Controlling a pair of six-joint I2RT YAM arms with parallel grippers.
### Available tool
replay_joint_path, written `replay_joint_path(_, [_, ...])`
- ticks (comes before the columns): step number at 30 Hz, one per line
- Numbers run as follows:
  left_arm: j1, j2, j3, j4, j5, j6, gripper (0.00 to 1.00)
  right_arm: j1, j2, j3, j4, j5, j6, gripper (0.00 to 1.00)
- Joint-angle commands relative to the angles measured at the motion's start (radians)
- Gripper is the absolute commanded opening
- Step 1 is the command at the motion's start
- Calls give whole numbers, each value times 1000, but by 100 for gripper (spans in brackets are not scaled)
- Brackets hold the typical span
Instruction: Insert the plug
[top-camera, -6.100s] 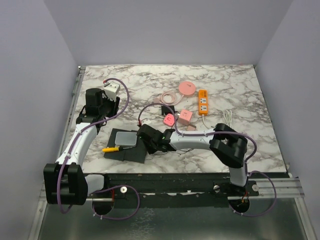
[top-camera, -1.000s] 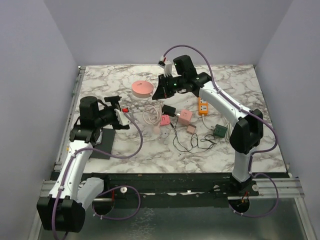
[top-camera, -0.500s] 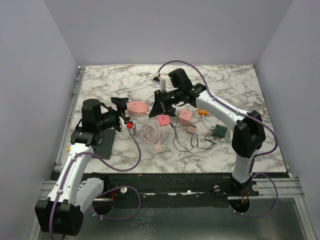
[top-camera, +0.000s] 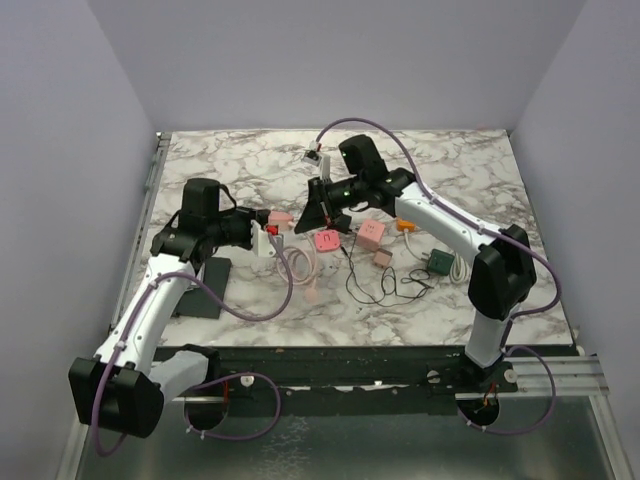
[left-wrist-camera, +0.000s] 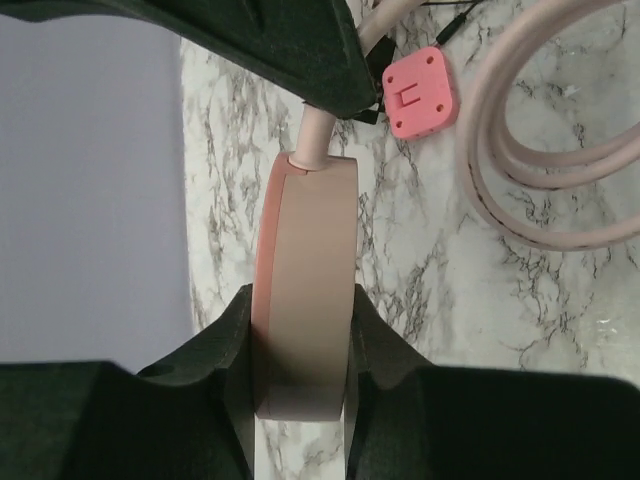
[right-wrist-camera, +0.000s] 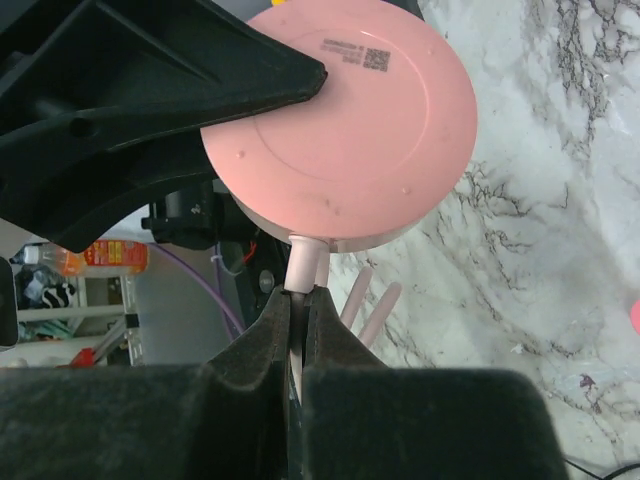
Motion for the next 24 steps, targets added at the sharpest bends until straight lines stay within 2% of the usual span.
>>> replay_joint_path(1, [-19, 60, 131, -141, 31, -104, 0, 12, -68, -30, 10, -80, -16, 1])
replay_joint_path(2, [-22, 71, 150, -173, 40, -130, 0, 12, -74, -36, 1, -73, -29, 11])
replay_joint_path(6, [-22, 136, 234, -399, 93, -165, 0, 3, -101, -49, -75, 50, -106, 65])
replay_joint_path(8, [-22, 168, 252, -495, 112, -189, 0, -8, -119, -66, -104, 109, -142, 75])
replay_joint_path(12, [-22, 215, 231, -698, 164, -155, 0, -13, -175, -125, -132, 213, -215, 83])
replay_joint_path(15, [-22, 231, 179, -779, 212, -162, 0, -14, -218, -200, -91, 197, -232, 84])
replay_joint_path(20, [-22, 269, 128, -824, 245, -136, 0, -13, -263, -334, 23, 128, -239, 84])
replay_joint_path(24, [-24, 344, 131, -834, 216, -79, 0, 5, -261, -387, 116, 120, -219, 84])
